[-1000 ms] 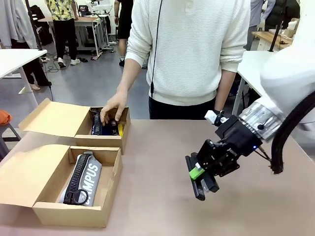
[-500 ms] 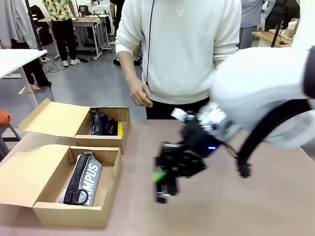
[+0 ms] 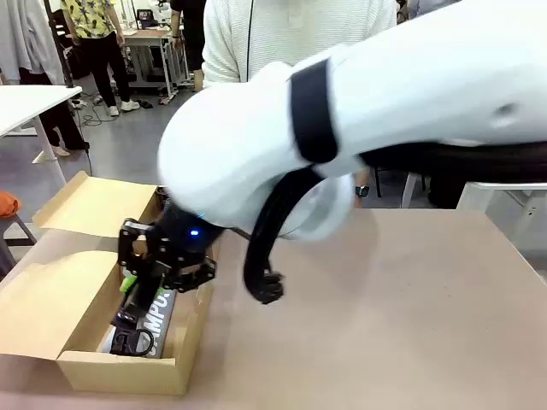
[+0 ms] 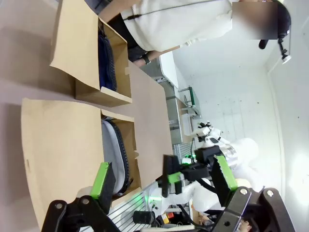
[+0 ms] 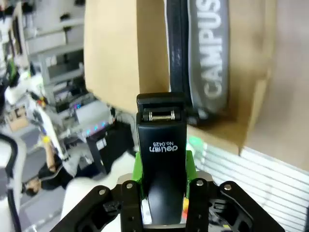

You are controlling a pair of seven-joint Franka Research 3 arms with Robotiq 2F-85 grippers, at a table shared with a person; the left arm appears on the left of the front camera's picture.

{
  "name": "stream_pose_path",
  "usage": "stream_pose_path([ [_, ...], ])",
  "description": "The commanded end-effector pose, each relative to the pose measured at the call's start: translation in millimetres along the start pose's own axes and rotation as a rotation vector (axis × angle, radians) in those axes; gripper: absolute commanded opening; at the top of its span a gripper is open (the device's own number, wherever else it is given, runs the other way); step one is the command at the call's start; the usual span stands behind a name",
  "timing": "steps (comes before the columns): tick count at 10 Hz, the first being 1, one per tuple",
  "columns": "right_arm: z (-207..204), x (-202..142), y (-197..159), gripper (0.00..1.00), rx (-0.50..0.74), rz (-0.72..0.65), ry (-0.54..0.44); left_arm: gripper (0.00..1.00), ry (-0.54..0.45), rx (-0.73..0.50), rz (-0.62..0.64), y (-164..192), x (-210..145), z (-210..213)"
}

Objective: Place items inside the box.
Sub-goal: Pick up a Pencil pouch or Stapler and place it inside the Mailer Box closest to the robot.

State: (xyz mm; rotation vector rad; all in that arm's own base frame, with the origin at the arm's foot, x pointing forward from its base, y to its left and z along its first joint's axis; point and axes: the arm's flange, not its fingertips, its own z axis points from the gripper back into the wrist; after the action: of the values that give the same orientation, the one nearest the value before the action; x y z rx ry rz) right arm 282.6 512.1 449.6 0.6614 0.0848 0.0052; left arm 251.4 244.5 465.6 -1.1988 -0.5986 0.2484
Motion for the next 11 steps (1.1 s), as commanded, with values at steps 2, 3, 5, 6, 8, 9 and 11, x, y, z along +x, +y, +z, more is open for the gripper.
stream_pose_path([
  [2,0,0,0,0.36,0.000,0.000,0.000,1.00,-0.008,-0.016,-0.016,0,0,-1],
  [3,0,0,0,0.36,0.000,0.000,0.000,1.00,-0.008,-0.016,-0.016,0,0,-1],
  [5,-38,13,3,0.36,-0.065,-0.043,-0.096,1.00,-0.008,-0.016,-0.016,0,0,-1],
  [6,-54,16,5,0.36,-0.128,-0.045,-0.136,1.00,-0.008,-0.016,-0.016,0,0,-1],
  [8,-72,19,8,0.36,-0.175,-0.010,-0.175,1.00,-0.008,-0.016,-0.016,0,0,-1],
  [9,-81,21,8,0.36,-0.199,-0.011,-0.167,1.00,-0.008,-0.016,-0.016,0,0,-1],
  [11,-84,23,4,0.36,-0.238,-0.014,-0.185,1.00,-0.008,-0.016,-0.016,0,0,-1],
])
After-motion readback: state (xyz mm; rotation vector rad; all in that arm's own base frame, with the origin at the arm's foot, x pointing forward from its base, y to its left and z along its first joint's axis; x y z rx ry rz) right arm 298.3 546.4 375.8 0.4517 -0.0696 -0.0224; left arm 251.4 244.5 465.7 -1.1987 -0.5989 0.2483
